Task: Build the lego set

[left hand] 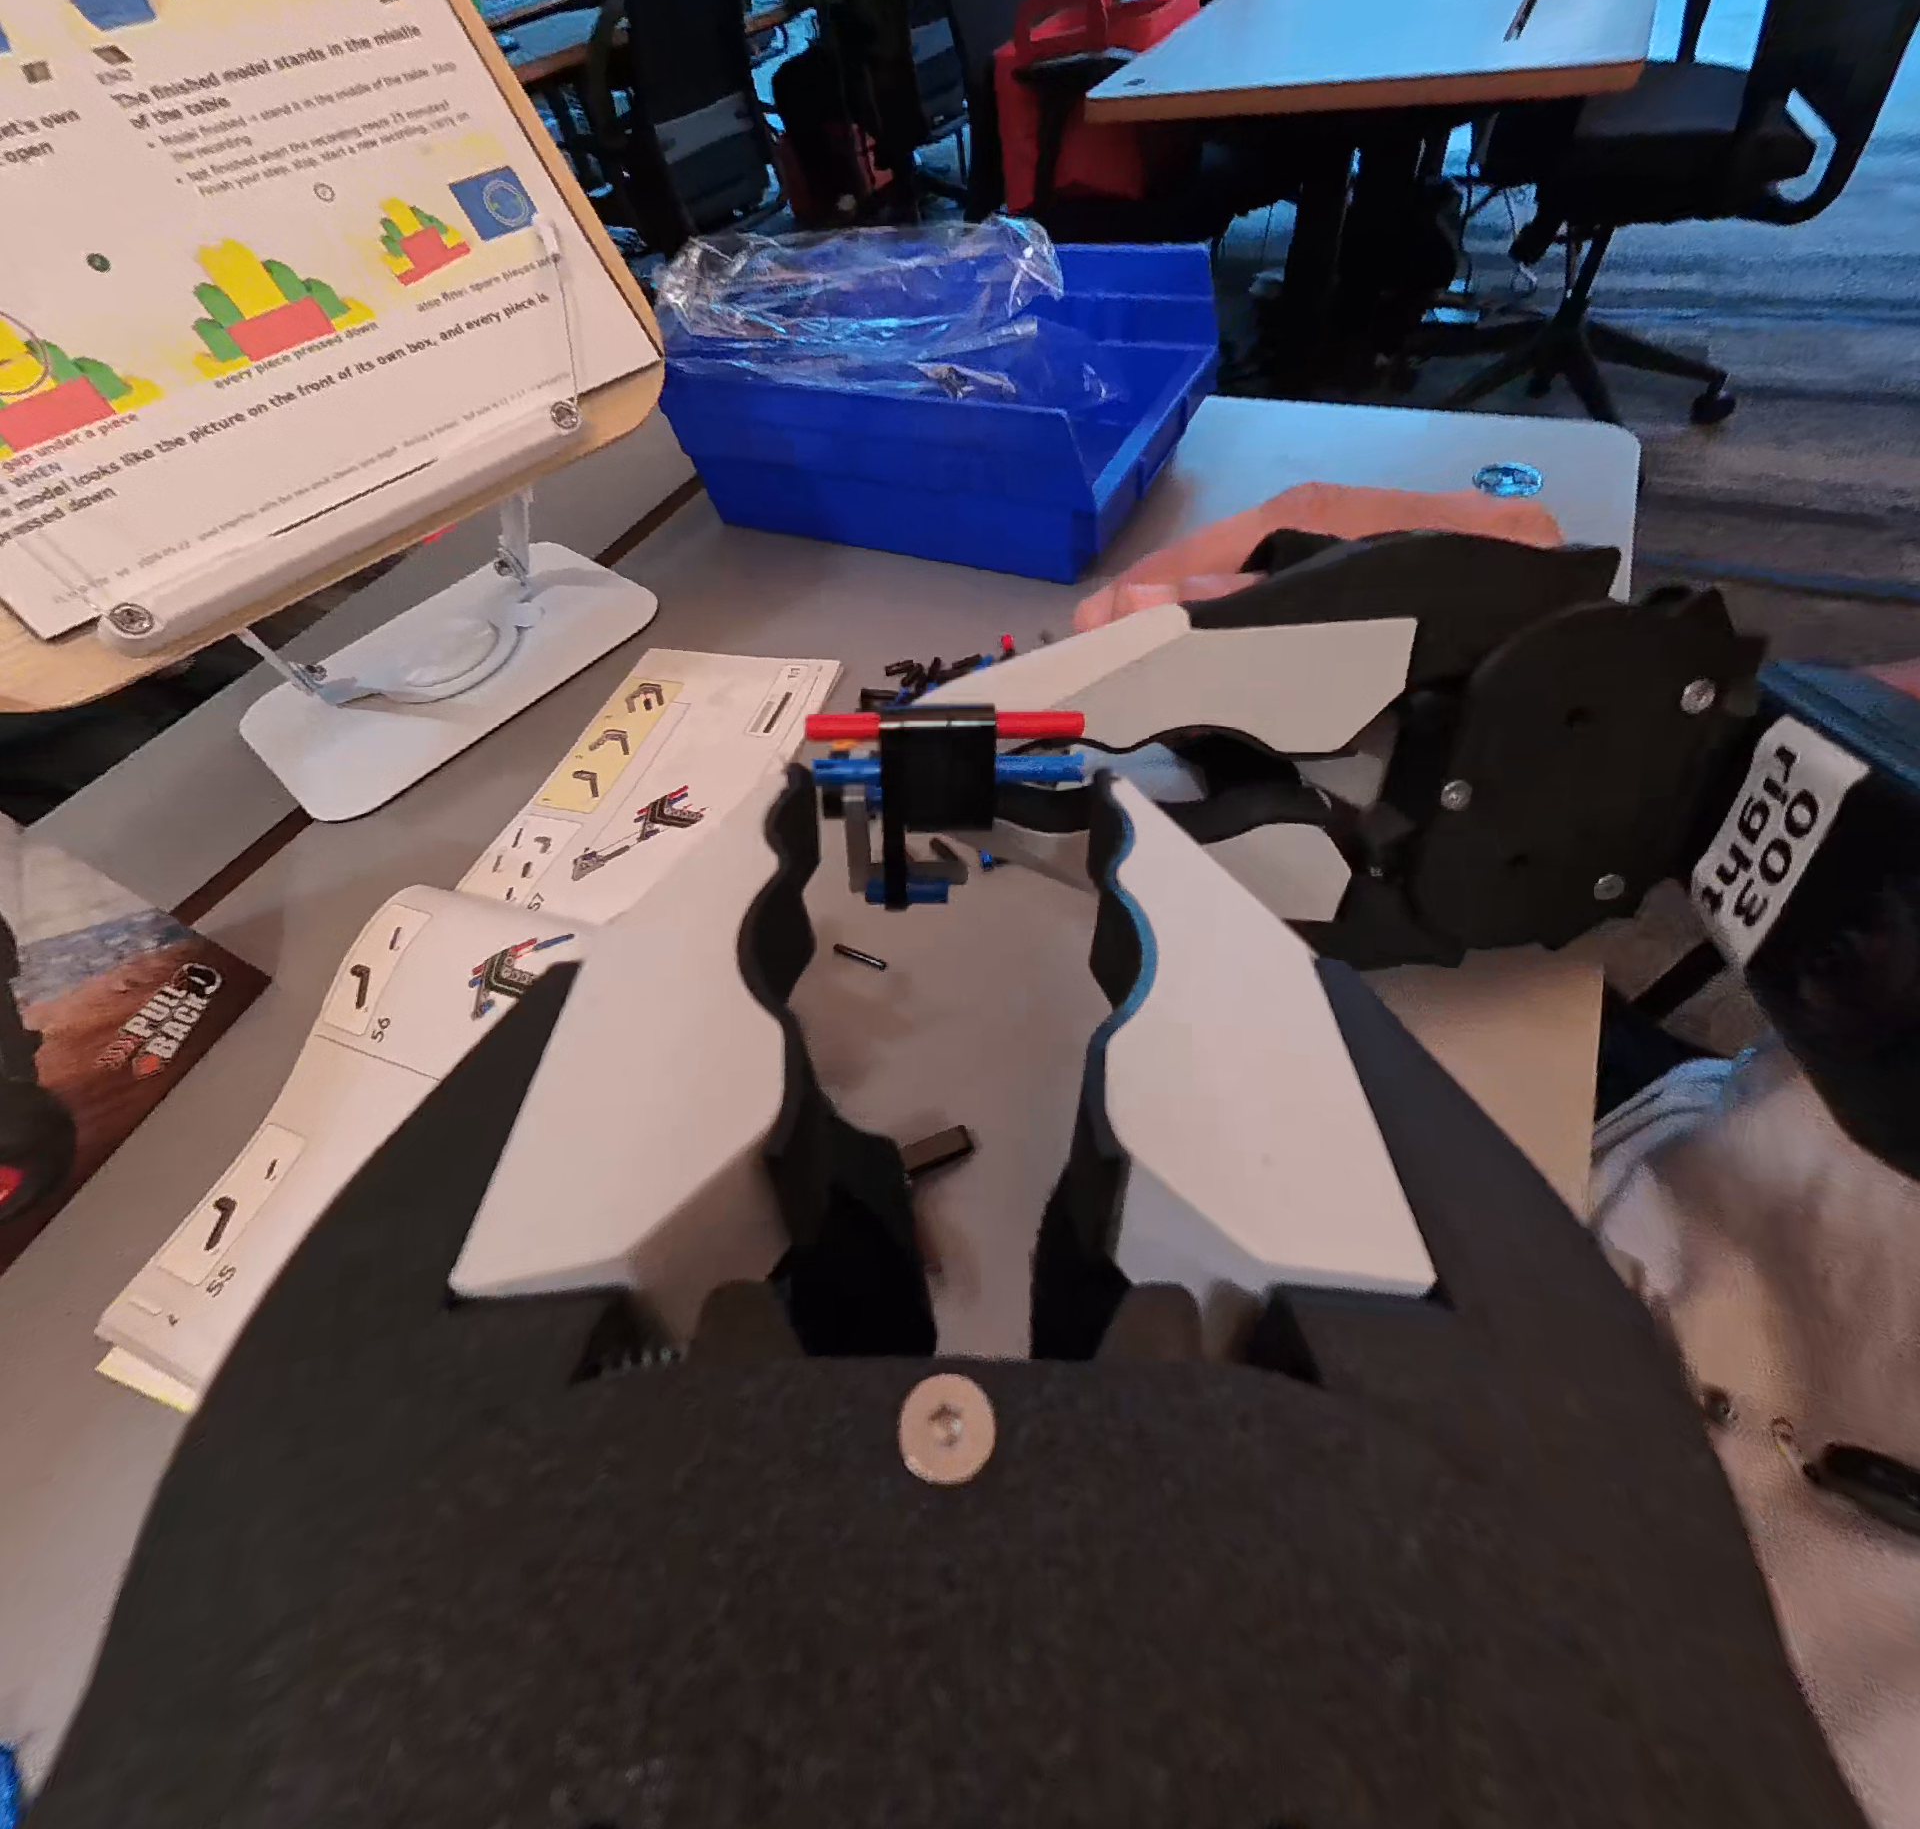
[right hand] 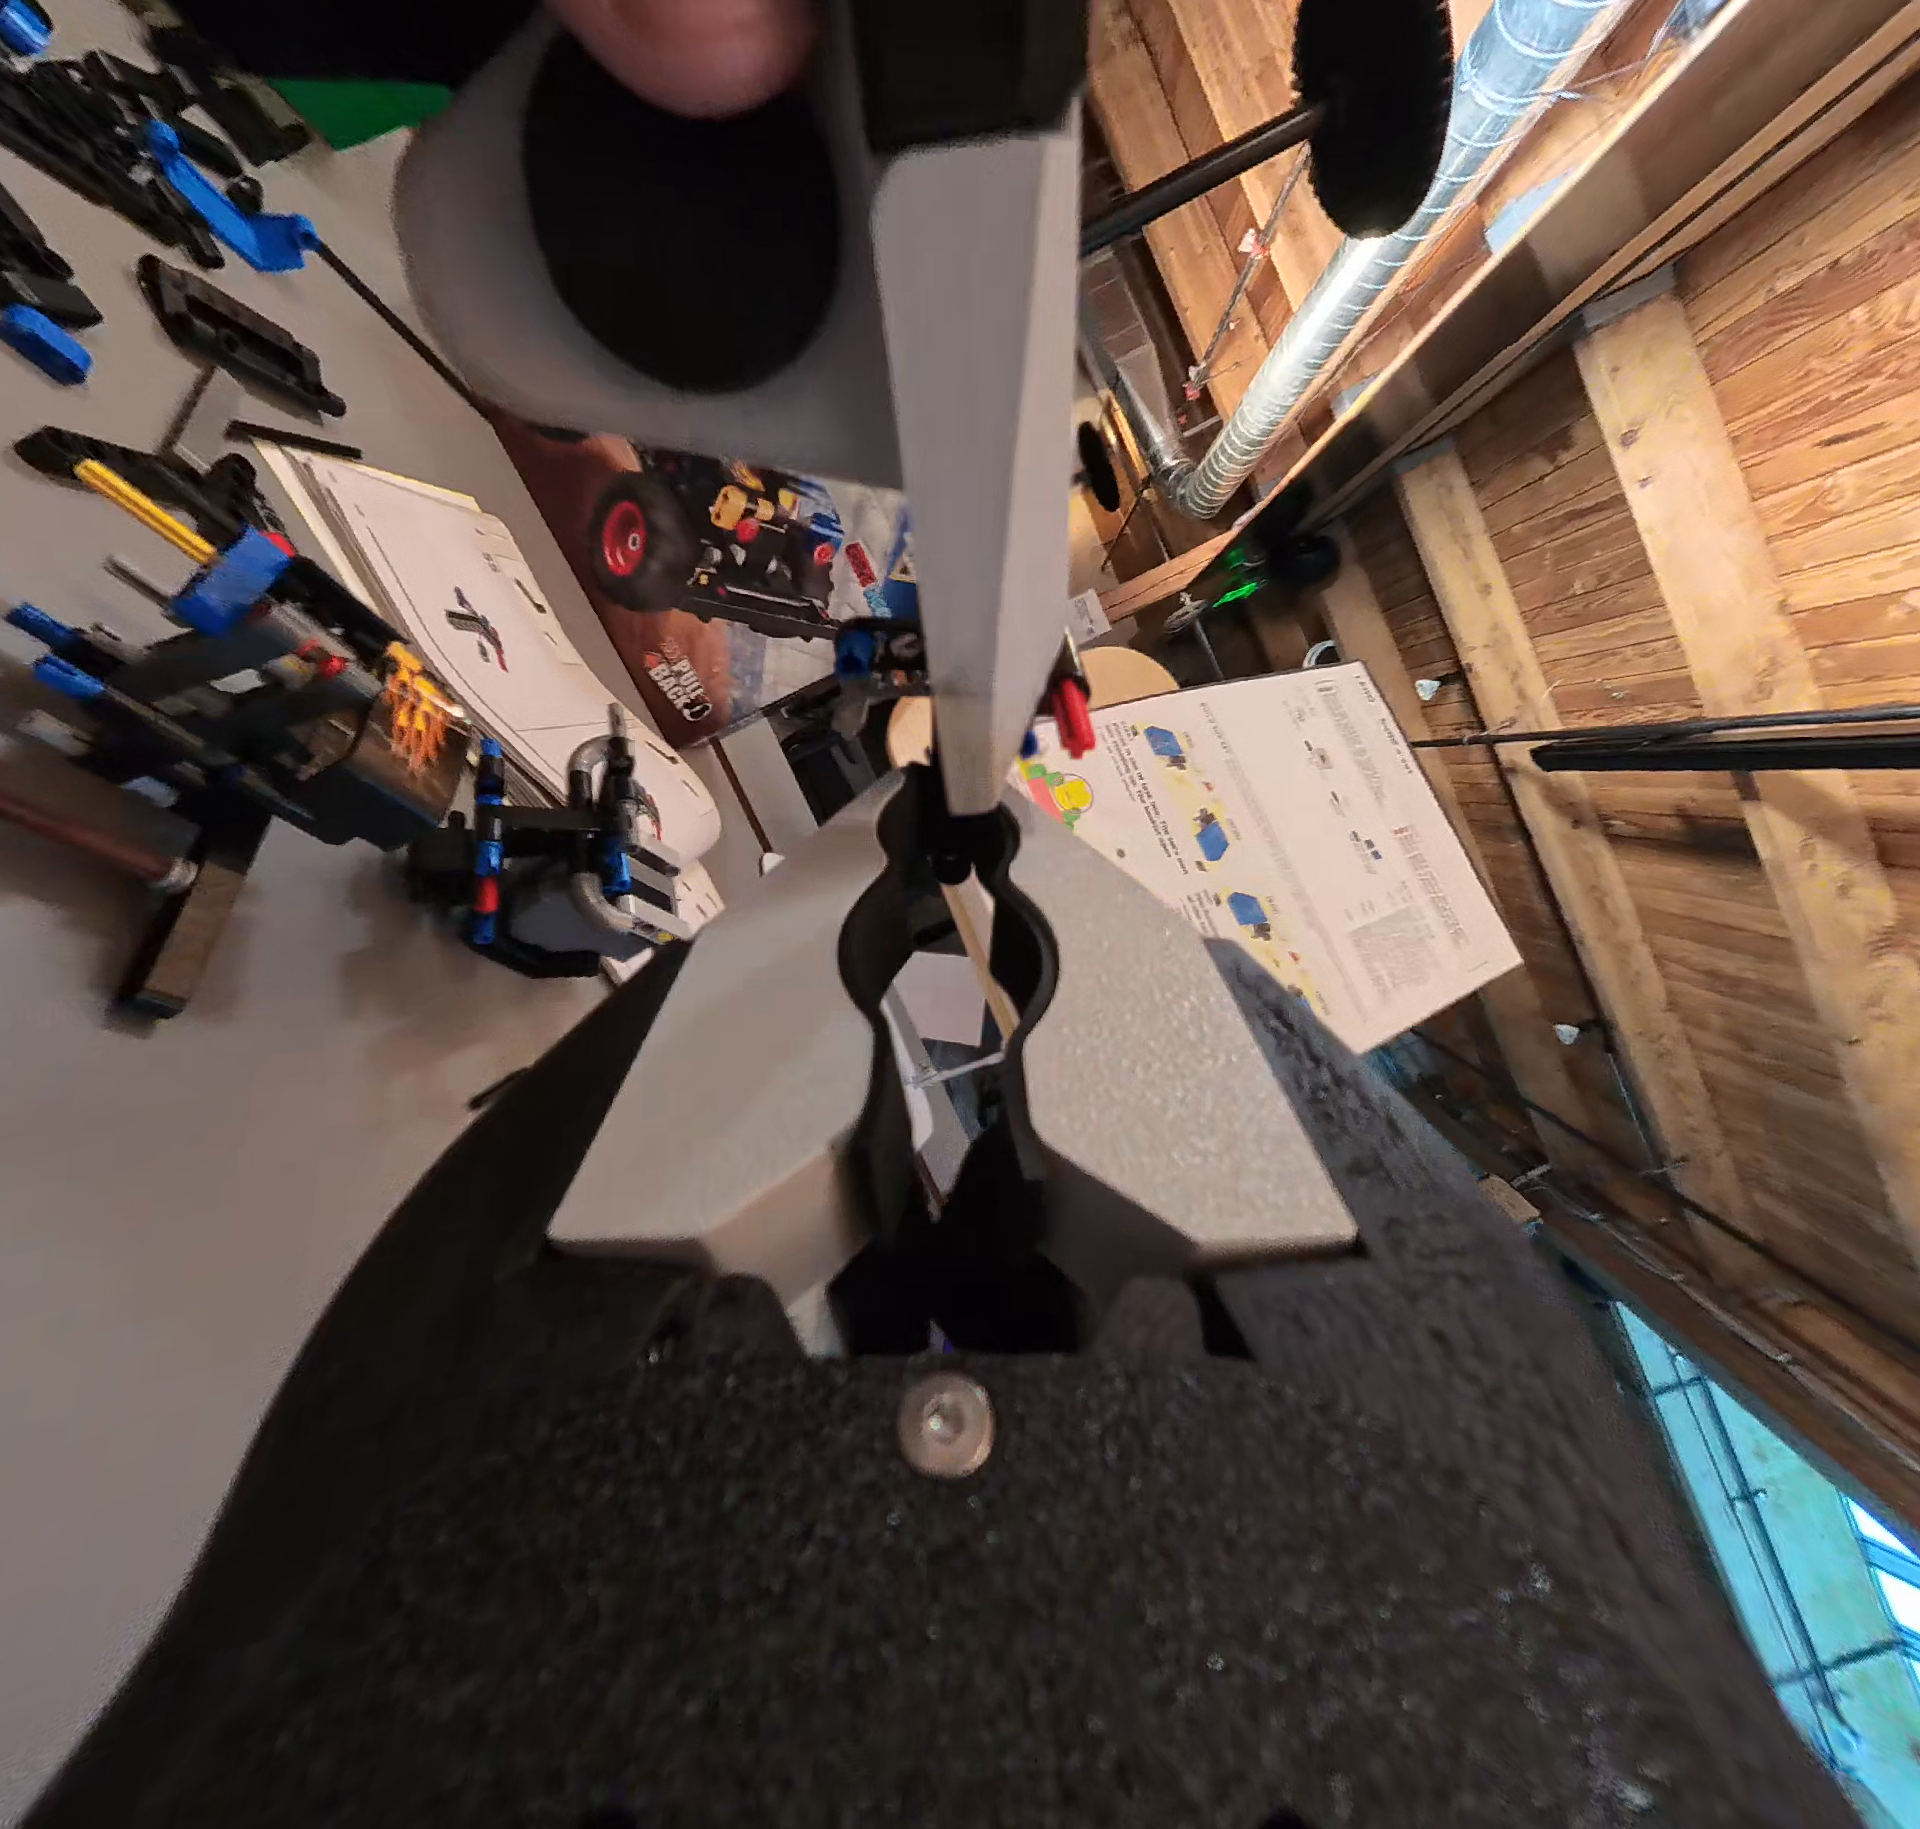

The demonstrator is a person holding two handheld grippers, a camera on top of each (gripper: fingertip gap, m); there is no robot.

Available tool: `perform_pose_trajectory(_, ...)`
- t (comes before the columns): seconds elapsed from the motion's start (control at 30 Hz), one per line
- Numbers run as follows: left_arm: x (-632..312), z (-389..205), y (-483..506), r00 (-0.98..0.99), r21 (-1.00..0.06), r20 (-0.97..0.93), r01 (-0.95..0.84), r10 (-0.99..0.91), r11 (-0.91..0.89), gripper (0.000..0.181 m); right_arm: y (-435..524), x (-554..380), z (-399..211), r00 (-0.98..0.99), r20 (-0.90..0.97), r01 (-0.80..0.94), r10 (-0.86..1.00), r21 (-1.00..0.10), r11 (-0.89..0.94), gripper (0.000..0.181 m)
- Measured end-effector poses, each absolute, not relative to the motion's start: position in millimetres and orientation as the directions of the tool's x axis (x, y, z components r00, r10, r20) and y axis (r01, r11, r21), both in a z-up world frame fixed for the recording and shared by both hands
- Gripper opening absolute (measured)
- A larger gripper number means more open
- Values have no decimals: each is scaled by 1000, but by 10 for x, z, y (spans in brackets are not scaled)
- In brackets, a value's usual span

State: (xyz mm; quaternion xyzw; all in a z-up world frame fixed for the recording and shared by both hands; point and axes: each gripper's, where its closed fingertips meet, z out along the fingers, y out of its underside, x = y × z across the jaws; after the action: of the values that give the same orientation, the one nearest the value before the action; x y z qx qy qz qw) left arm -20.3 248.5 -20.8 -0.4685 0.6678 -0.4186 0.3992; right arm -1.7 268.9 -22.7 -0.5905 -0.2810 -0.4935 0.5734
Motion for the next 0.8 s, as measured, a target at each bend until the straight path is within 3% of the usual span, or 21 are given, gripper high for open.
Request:
perform_pose_trajectory(0.17, -227, -270, 2545, -278, -914, -228, -269, -933, 303, 32, 2683, -96, -249, 320, 919, 919, -229, -360, -161, 7)
perform_pose_trajectory(0.27, -258, -298, 2541, -302, -900, -299, -228, -905, 373, 32, 2675, -137, -261, 285, 933, 937, -218, -320, -141, 8)
perform_pose_trajectory(0.43, -312, -354, 2577, -316, -828, -477, -153, -820, 540, 31, 2671, -228, -401, 361, 926, 924, -110, -371, -95, 21)
perform_pose_trajectory(0.6, -413, -303, 2572, -353, -738, -628, -12, -693, 675, 32, 2511, -387, -379, 513, 850, 855, 116, -518, 17, 38)
perform_pose_trajectory(0.7, -394, -350, 2531, -387, -671, -692, 32, -610, 741, 32, 2506, -327, -364, 513, 799, 841, 313, -541, 5, 53)
perform_pose_trajectory(0.8, -346, -426, 2464, -423, -624, -724, 65, -545, 779, 32, 2541, -311, -474, 437, 780, 870, 447, -493, 9, 54)
